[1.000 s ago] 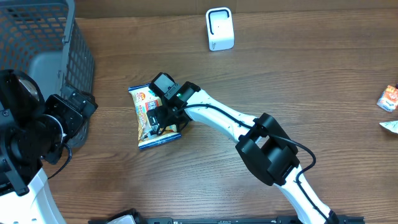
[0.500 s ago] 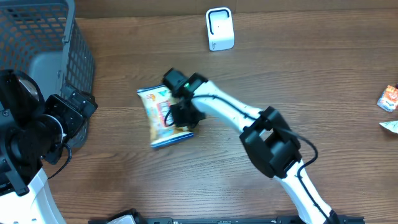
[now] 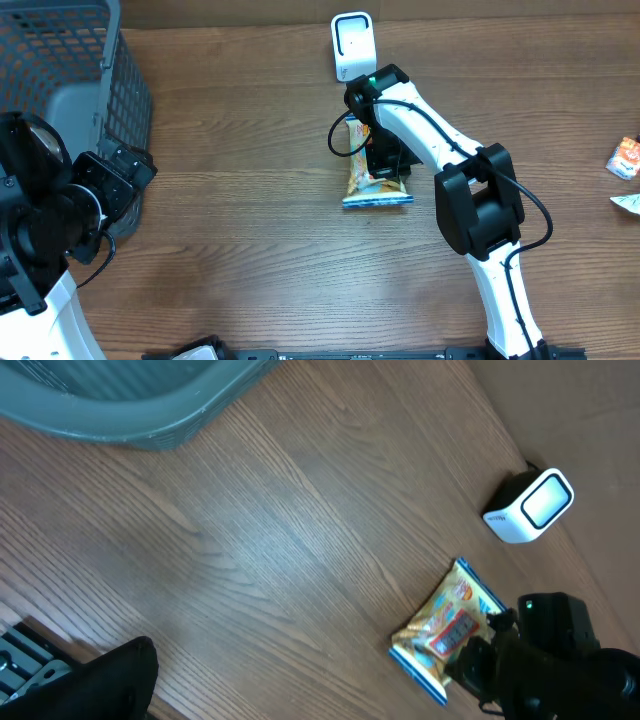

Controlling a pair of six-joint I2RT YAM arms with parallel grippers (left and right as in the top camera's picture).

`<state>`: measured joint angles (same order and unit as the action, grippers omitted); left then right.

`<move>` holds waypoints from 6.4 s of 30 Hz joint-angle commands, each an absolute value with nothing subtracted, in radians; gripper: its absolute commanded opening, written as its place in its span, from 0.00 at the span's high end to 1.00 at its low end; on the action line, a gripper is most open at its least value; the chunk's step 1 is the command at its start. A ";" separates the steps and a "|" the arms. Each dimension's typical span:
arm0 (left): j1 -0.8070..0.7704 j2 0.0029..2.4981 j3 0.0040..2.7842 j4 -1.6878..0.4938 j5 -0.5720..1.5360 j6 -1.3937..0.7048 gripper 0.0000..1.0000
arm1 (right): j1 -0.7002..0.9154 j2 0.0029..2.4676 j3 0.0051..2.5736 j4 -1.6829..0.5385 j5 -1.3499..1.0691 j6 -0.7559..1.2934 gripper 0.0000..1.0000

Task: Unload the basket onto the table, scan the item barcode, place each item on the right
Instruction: 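Drag the wipes bag rightward toward the scanner and regrip, then lift the wipes bag up in front of the scanner, then hold the yellow wipes bag against the scanner window with right gripper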

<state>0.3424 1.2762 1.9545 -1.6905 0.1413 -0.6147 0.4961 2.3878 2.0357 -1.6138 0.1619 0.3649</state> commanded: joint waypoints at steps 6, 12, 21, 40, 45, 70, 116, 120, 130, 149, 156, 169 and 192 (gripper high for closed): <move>0.348 1.272 1.956 -1.689 0.142 -0.606 0.00 | 0.516 2.290 2.064 -1.695 0.291 0.344 0.00; 0.348 1.272 1.956 -1.689 0.142 -0.606 0.00 | 0.515 2.217 2.064 -1.672 0.288 0.344 0.00; 0.348 1.272 1.956 -1.689 0.142 -0.606 0.00 | 0.515 2.209 2.061 -1.430 0.103 0.353 0.00; 0.348 1.272 1.956 -1.689 0.142 -0.606 0.00 | 0.515 2.235 1.769 -1.161 0.118 0.476 0.07; 0.348 1.272 1.956 -1.689 0.142 -0.606 0.00 | 0.515 2.235 1.740 -1.150 0.110 0.503 0.41; 0.348 1.272 1.956 -1.689 0.142 -0.606 0.00 | 0.424 2.233 2.156 -1.521 -0.852 -0.015 0.96; 0.348 1.272 1.956 -1.689 0.142 -0.606 0.00 | 0.358 2.233 2.154 -1.432 -1.104 0.062 0.96; 0.348 1.272 1.956 -1.689 0.142 -0.606 0.00 | 0.368 2.233 2.154 -1.307 -0.555 0.421 0.96; 0.348 1.272 1.956 -1.689 0.142 -0.606 0.00 | 0.360 2.233 2.154 -1.114 -0.096 0.524 0.96; 0.348 1.272 1.956 -1.689 0.142 -0.606 0.00 | 0.361 2.233 2.156 -0.746 0.115 0.324 0.96; 0.348 1.272 1.956 -1.689 0.142 -0.606 0.00 | 0.396 2.254 2.156 -0.659 0.112 0.202 0.96; 0.348 1.275 1.956 -1.689 0.142 -0.606 0.00 | 0.535 2.352 2.155 -0.561 0.462 -0.097 0.96; 0.348 1.275 1.956 -1.689 0.142 -0.606 0.00 | 0.470 2.384 2.154 -0.572 0.362 -0.075 0.96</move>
